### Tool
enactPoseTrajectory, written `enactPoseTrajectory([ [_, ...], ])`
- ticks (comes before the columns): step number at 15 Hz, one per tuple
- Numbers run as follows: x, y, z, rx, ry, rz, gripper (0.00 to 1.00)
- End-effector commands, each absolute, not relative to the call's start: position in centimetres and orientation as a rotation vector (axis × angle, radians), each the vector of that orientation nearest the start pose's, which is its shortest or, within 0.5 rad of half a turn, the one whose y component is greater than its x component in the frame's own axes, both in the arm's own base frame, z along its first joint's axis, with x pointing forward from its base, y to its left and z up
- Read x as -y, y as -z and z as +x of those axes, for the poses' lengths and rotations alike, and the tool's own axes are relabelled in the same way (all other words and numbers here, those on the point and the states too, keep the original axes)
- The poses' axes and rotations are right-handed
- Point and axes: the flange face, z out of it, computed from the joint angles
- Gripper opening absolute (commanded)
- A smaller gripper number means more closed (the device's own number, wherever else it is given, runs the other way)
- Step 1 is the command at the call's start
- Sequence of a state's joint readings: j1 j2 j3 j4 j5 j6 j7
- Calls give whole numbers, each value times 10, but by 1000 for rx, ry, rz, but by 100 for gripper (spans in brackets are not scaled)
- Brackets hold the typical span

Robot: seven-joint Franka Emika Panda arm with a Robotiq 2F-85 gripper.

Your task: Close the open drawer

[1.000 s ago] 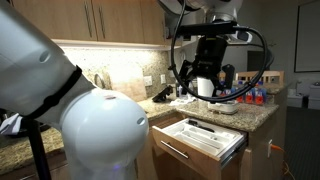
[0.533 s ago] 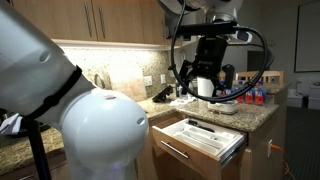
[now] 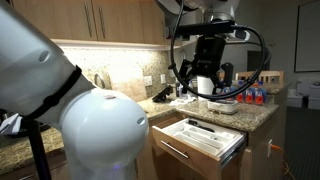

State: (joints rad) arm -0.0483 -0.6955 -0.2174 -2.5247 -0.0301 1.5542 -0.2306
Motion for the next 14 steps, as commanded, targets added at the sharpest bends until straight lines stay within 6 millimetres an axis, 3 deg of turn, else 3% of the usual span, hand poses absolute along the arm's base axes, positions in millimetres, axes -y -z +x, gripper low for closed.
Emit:
enactPoseTrajectory([
  [1,57,-487,304,14,-213,-2980,100],
  [5,18,-483,313,-22,-36,-2984,100],
  [10,-40,-448,331,-79,127,-3041,100],
  [11,-26,-459,329,-41,84,-3041,100],
  [14,-40,-450,330,-47,105,-3061,100],
])
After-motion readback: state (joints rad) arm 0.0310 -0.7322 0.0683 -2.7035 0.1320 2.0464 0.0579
